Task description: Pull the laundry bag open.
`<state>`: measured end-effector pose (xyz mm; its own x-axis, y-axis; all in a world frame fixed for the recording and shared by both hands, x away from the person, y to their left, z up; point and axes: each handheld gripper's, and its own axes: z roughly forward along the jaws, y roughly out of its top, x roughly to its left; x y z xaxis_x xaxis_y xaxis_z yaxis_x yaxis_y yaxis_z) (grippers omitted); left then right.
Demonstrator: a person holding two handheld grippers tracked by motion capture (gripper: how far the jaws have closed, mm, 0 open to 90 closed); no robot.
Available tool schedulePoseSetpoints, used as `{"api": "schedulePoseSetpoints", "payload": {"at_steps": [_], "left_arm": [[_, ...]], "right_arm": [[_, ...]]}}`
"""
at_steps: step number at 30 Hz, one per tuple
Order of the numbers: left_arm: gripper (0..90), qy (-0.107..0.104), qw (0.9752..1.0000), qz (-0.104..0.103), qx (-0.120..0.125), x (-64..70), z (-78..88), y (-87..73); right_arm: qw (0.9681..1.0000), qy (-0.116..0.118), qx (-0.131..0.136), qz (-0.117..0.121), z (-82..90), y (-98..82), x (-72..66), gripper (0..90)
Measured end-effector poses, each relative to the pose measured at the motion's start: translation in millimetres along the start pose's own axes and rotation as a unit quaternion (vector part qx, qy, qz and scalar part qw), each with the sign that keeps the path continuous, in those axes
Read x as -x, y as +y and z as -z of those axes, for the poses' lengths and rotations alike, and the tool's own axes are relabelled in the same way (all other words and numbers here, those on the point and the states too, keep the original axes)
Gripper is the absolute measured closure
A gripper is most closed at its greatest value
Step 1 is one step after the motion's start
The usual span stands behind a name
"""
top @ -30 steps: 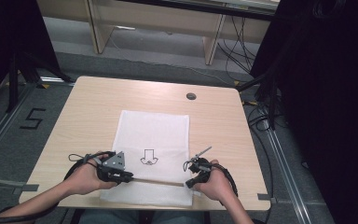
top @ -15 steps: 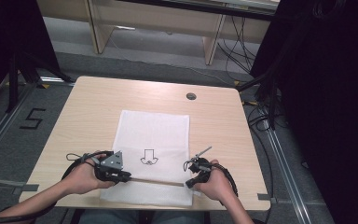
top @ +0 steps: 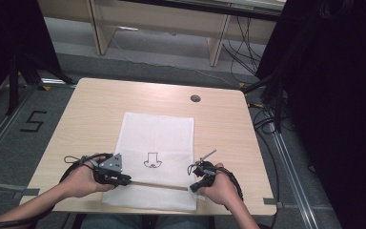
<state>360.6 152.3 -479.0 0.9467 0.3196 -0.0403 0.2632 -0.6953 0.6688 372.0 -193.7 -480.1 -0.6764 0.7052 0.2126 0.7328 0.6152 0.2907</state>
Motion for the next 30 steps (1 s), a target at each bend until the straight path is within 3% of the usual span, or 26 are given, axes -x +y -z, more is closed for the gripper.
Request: {"api": "schedulePoseSetpoints", "payload": {"at_steps": [1, 2, 4, 5, 8, 9, 10, 12, 13, 14, 16, 19, 20, 21, 22, 23, 24, 25, 26, 28, 30], "left_arm": [[82.8, 0.003, 0.9999, -0.008, -0.006, -0.4, 0.5, -0.2], [82.8, 0.002, 1.0000, -0.003, -0.005, -0.2, 0.3, -0.8], [82.8, 0.017, 0.9995, -0.016, -0.023, -1.5, 2.2, -3.5], [82.8, 0.011, 0.9998, -0.004, -0.014, -3.0, 3.9, -6.1], [82.8, 0.023, 0.9995, -0.005, -0.022, -6.2, 10.5, -11.5], [82.8, 0.023, 0.9996, 0.010, -0.016, -8.2, 14.8, -16.3], [82.8, 0.023, 0.9996, 0.010, -0.016, -8.2, 14.8, -16.3], [82.8, 0.040, 0.9983, -0.009, -0.042, -11.9, 21.2, -21.7], [82.8, 0.037, 0.9985, -0.002, -0.041, -14.8, 26.0, -26.3], [82.8, 0.029, 0.9990, 0.031, -0.013, -14.1, 26.8, -29.9], [82.8, 0.042, 0.9987, 0.020, -0.022, -12.6, 30.3, -32.2], [82.8, 0.046, 0.9984, 0.020, -0.026, -13.9, 32.7, -35.7], [82.8, 0.054, 0.9976, 0.037, -0.021, -14.2, 31.7, -40.1], [82.9, 0.054, 0.9976, 0.037, -0.021, -14.2, 31.7, -40.1], [82.9, 0.081, 0.9945, -0.001, -0.067, -17.5, 35.8, -42.5], [82.9, 0.054, 0.9967, 0.028, -0.054, -25.3, 42.6, -52.4], [82.9, 0.054, 0.9967, 0.028, -0.054, -25.3, 42.6, -52.4], [82.9, 0.052, 0.9970, 0.044, -0.036, -22.2, 44.4, -57.8], [82.9, 0.052, 0.9970, 0.044, -0.036, -22.2, 44.4, -57.8], [82.9, 0.062, 0.9962, 0.014, -0.060, -18.2, 40.2, -56.2], [82.8, 0.060, 0.9962, 0.017, -0.061, -19.8, 38.4, -56.9]], "right_arm": [[1.0000, -0.001, 0.001, 0.001, -0.1, 0.0, -0.2, 90.0], [1.0000, -0.003, 0.004, 0.007, -0.6, -0.1, 0.7, 90.0], [1.0000, -0.003, 0.003, 0.001, -0.2, -0.6, -0.3, 90.0], [1.0000, -0.003, 0.003, 0.001, -0.2, -0.6, 0.0, 90.0], [1.0000, -0.001, 0.001, 0.005, -0.2, 0.0, 0.7, 90.0], [1.0000, -0.002, 0.000, 0.000, 0.0, 0.1, 0.0, 90.0], [1.0000, -0.002, 0.000, 0.000, 0.0, 0.1, 0.0, 90.0], [1.0000, -0.001, 0.000, 0.000, 0.0, 0.0, 0.0, 90.0], [1.0000, -0.001, 0.000, 0.000, 0.0, 0.0, 0.0, 90.0], [1.0000, -0.001, 0.000, 0.001, 0.0, 0.0, 0.1, 90.0], [1.0000, -0.003, -0.001, 0.000, -0.1, 0.2, -0.4, 90.0], [1.0000, -0.003, -0.001, 0.001, 0.0, 0.0, -0.6, 90.0], [0.9999, -0.004, 0.004, 0.011, -0.7, 0.0, 0.8, 90.0], [0.9999, -0.004, 0.004, 0.011, -0.7, 0.0, 0.8, 90.0], [1.0000, -0.003, 0.001, 0.007, -0.2, 0.0, 0.0, 90.0], [1.0000, -0.007, -0.001, 0.001, 0.4, -0.5, -0.5, 90.0], [1.0000, -0.003, 0.001, 0.003, 0.4, -1.1, 0.8, 90.0], [1.0000, -0.002, 0.003, 0.001, 0.3, -1.4, 1.5, 90.0], [1.0000, -0.002, 0.003, 0.001, 0.3, -1.4, 1.5, 90.0], [1.0000, -0.002, -0.001, -0.001, 0.3, -0.4, 0.6, 90.0], [1.0000, -0.003, -0.007, -0.001, 0.6, 0.7, -0.2, 90.0]]}}
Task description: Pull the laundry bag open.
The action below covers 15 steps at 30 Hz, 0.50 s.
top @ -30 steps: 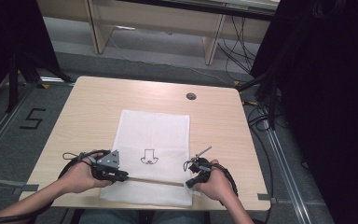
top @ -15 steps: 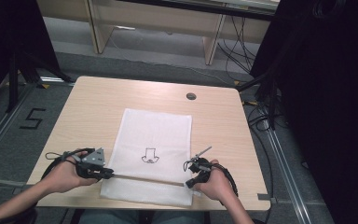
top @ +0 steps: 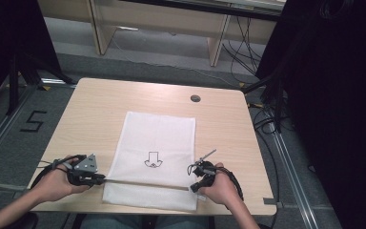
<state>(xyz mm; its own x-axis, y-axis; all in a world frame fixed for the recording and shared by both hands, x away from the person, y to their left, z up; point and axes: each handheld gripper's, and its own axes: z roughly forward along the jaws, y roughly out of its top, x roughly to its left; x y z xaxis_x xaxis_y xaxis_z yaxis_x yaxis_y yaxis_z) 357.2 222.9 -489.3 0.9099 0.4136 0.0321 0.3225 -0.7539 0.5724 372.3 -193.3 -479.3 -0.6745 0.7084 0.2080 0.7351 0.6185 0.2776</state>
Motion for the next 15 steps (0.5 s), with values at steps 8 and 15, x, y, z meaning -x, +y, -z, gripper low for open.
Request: {"api": "schedulePoseSetpoints", "payload": {"at_steps": [8, 15], "left_arm": [[82.7, -0.005, 0.9998, 0.017, 0.009, -4.8, 0.4, -1.8], [82.4, -0.016, 0.9977, 0.058, 0.033, -4.2, -2.5, -3.4]], "right_arm": [[1.0000, 0.004, 0.005, -0.005, 0.2, -1.8, 1.1, 90.0], [0.9999, 0.002, 0.015, 0.007, -0.8, -2.8, 2.9, 90.0]]}}
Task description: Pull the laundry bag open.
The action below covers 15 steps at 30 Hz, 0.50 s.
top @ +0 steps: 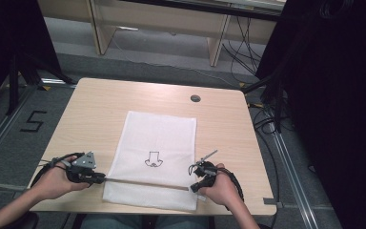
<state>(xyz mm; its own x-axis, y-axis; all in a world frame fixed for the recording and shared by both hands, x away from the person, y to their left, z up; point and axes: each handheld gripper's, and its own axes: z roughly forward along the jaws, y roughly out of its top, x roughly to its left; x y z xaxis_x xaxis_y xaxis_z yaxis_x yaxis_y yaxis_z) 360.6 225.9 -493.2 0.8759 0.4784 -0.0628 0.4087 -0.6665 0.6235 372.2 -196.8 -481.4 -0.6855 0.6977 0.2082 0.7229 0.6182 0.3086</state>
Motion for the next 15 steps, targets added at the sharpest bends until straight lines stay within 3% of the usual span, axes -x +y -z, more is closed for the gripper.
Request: {"api": "schedulePoseSetpoints", "payload": {"at_steps": [1, 2, 4, 6, 7, 9, 11, 12, 13, 14, 15], "left_arm": [[82.3, 0.000, 0.9999, 0.006, 0.008, 0.6, -0.9, -0.2], [82.2, -0.001, 0.9999, -0.011, -0.003, -2.3, 1.6, 0.2], [82.1, -0.006, 0.9997, 0.010, 0.019, 0.0, -0.2, -0.2], [80.8, -0.008, 0.9999, -0.004, 0.011, -1.3, 0.6, -0.5], [75.4, 0.003, 0.9998, -0.004, 0.020, -2.2, 3.9, -1.2], [71.1, 0.002, 0.9994, 0.006, 0.034, -2.2, 5.2, -1.3], [63.0, 0.002, 0.9974, 0.022, 0.068, -3.9, 10.1, -1.0], [59.0, -0.001, 0.9950, 0.032, 0.095, -4.0, 11.4, -0.6], [49.7, 0.015, 0.9898, 0.041, 0.136, -5.9, 15.1, 1.8], [45.9, 0.015, 0.9898, 0.041, 0.136, -5.9, 15.1, 1.8], [45.9, 0.018, 0.9878, 0.044, 0.148, -6.7, 15.2, 3.1]], "right_arm": [[1.0000, 0.001, 0.000, 0.000, 0.3, -0.3, -0.1, 90.0], [1.0000, 0.000, 0.002, -0.001, 0.1, -0.5, 0.2, 90.0], [1.0000, 0.000, 0.003, -0.006, 0.3, -1.0, 0.9, 90.0], [0.9999, 0.005, 0.001, -0.016, 0.7, -1.5, -0.1, 90.0], [0.9999, 0.006, 0.002, -0.016, 0.8, -1.7, -0.1, 90.0], [0.9998, 0.007, 0.003, -0.019, 0.9, -2.1, 0.0, 90.0], [0.9998, 0.006, 0.007, -0.015, 0.8, -2.5, 0.9, 90.0], [0.9998, 0.007, 0.007, -0.017, 1.0, -2.6, 0.9, 89.7], [0.9996, 0.015, 0.003, -0.022, 1.8, -2.6, 0.9, 87.6], [0.9996, 0.015, 0.003, -0.022, 1.8, -2.6, 0.9, 87.6], [0.9994, 0.018, 0.004, -0.031, 2.3, -2.5, 0.2, 83.1]]}}
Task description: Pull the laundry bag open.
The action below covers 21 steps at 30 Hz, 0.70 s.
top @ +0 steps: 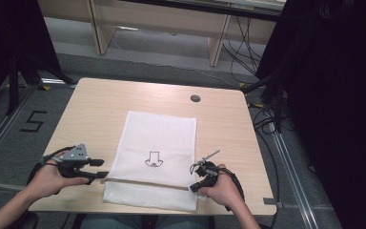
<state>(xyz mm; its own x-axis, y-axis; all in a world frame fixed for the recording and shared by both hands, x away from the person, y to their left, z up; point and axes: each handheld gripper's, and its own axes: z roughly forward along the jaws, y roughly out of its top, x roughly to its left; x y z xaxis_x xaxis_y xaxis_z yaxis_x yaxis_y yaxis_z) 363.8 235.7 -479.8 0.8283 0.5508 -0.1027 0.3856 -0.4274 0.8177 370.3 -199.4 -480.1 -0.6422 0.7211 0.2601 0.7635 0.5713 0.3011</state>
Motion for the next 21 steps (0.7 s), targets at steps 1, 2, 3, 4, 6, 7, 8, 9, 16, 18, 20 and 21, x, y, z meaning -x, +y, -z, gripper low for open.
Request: {"api": "schedulePoseSetpoints", "payload": {"at_steps": [1, 2, 3, 4, 6, 7, 8, 9, 16, 18, 20, 21], "left_arm": [[42.9, 0.016, 0.9998, 0.005, 0.010, -0.8, 0.8, 3.5], [40.8, 0.024, 0.9995, 0.011, 0.014, -1.7, 1.0, 6.8], [39.1, 0.038, 0.9987, 0.027, 0.019, -0.8, 0.5, 10.0], [37.4, 0.049, 0.9981, 0.029, 0.024, -1.4, -0.4, 12.8], [34.1, 0.083, 0.9934, 0.071, 0.036, -1.1, -5.6, 18.6], [33.5, 0.083, 0.9934, 0.071, 0.036, -1.1, -5.6, 18.6], [33.5, 0.085, 0.9913, 0.089, 0.047, 0.9, -10.7, 20.4], [33.8, 0.085, 0.9913, 0.089, 0.047, 0.9, -10.7, 20.4], [35.2, 0.092, 0.9946, 0.045, 0.019, -3.8, -12.9, 8.9], [35.6, 0.096, 0.9939, 0.049, 0.024, -9.1, -9.8, 8.5], [35.8, 0.101, 0.9932, 0.050, 0.030, -13.0, -6.6, 8.2], [35.9, 0.105, 0.9926, 0.053, 0.029, -14.1, -5.6, 7.2]], "right_arm": [[1.0000, 0.007, 0.000, -0.006, 0.1, 0.2, -0.5, 75.2], [0.9999, 0.011, 0.005, -0.004, -0.8, 0.5, -1.4, 72.2], [1.0000, 0.003, 0.004, 0.005, -0.5, 0.4, -3.8, 74.3], [0.9998, -0.006, 0.002, 0.016, 0.2, 0.7, -6.3, 73.1], [0.9991, -0.019, 0.027, 0.025, 5.3, 3.4, -10.5, 67.4], [0.9991, -0.019, 0.027, 0.025, 5.3, 3.4, -10.5, 67.4], [0.9974, -0.019, 0.064, 0.027, 10.4, 6.2, -12.0, 62.2], [0.9974, -0.019, 0.064, 0.027, 10.4, 6.2, -12.0, 62.2], [0.9928, -0.035, 0.106, 0.044, 11.5, 8.0, -8.8, 59.2], [0.9915, -0.042, 0.113, 0.049, 11.7, 8.4, -8.2, 58.7], [0.9894, -0.059, 0.121, 0.053, 12.9, 8.5, -7.0, 58.5], [0.9890, -0.061, 0.124, 0.051, 13.5, 8.3, -6.8, 58.5]]}}
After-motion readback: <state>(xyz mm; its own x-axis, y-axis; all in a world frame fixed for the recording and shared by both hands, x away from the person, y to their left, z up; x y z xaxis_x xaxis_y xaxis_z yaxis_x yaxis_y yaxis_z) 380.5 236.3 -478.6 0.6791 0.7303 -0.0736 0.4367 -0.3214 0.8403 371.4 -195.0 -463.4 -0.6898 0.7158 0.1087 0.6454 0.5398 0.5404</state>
